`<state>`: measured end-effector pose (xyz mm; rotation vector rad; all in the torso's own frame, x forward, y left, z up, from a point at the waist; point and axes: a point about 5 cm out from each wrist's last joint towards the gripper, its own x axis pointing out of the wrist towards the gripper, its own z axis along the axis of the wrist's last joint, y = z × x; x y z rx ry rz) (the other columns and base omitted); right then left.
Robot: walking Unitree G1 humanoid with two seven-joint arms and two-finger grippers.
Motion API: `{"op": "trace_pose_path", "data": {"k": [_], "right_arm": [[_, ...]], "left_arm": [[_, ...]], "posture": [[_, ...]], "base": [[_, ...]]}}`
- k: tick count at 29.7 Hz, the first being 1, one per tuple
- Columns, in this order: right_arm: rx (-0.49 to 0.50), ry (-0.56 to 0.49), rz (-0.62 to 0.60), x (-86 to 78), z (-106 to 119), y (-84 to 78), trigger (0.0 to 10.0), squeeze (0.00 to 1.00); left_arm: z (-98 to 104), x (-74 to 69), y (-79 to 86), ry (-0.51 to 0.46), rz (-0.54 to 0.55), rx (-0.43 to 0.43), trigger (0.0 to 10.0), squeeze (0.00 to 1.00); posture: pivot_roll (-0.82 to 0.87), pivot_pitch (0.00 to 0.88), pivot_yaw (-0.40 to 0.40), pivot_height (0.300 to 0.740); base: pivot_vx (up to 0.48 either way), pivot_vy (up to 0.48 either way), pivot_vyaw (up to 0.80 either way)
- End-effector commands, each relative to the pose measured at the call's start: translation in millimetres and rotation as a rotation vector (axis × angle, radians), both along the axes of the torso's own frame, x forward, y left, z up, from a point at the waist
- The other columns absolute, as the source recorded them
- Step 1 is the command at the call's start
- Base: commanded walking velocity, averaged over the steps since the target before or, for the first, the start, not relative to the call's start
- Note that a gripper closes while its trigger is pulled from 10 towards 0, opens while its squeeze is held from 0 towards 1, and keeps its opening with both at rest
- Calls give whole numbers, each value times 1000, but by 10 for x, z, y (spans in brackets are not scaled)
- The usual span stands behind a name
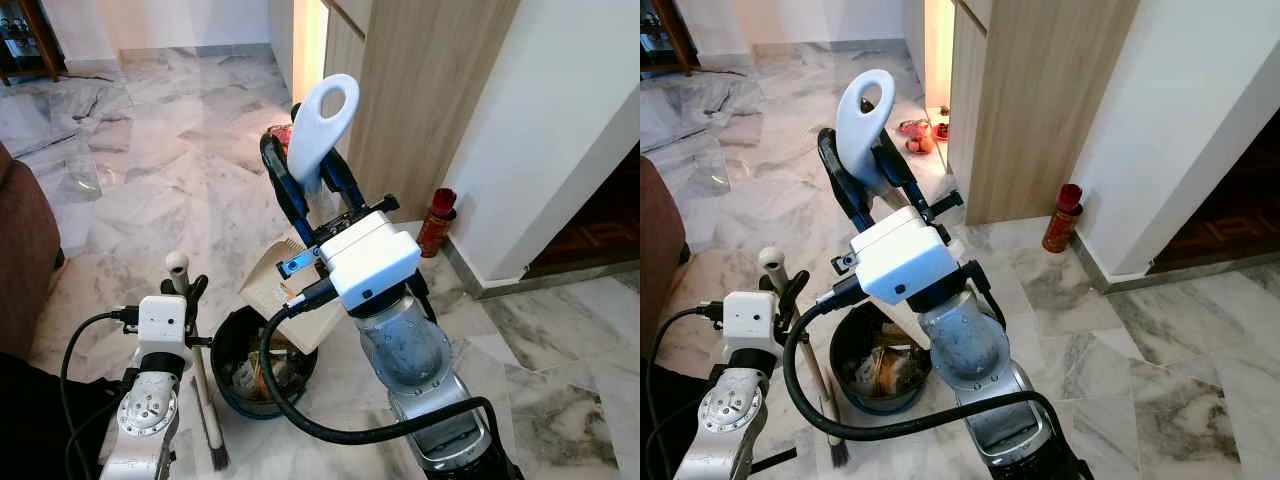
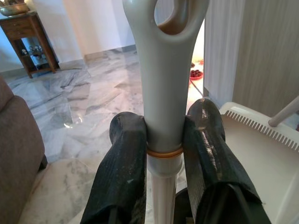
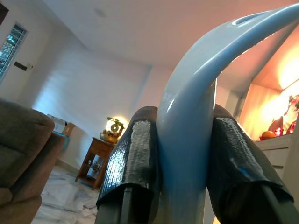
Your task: Sweep floor
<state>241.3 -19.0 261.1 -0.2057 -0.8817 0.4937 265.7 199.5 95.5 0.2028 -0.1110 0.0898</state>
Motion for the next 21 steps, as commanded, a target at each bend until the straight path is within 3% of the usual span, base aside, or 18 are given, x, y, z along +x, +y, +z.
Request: {"op": "trace_pose_path", "data": {"k": [1,4,5,8,13,14,18,21], "right_arm": [[27,-69,-16,-32,104,-35,10000,0],[21,-80,-101,56,119,-133,10000,0],[24,-83,-197,153,130,-259,10000,0],[33,-78,-312,267,130,-444,10000,0],[3,-76,-410,368,92,-618,10000,0],[6,-50,-457,428,45,-730,10000,0],[21,38,-525,526,-125,-905,10000,0],[-8,139,-573,596,-400,-1033,10000,0]], "left_arm": [[59,12,-34,-22,-19,16,10000,0],[59,15,-37,-23,-19,13,10000,0],[58,13,-35,-23,-19,14,10000,0],[55,0,-31,-22,-20,16,10000,0],[53,-15,-9,-20,-16,18,10000,0],[54,-24,1,-20,-14,20,10000,0],[52,-40,17,-17,-11,22,10000,0],[47,-68,20,-15,-13,23,10000,0]], "posture": [[170,66,-48,740],[168,65,-48,740],[166,64,-48,740],[162,63,-46,740],[165,66,-44,740],[164,68,-45,740],[160,77,-40,740],[164,82,-37,740]], "base": [[0,0,0],[0,0,0],[0,0,0],[0,0,0],[0,0,0],[0,0,0],[0,0,0],[0,0,0]]}}
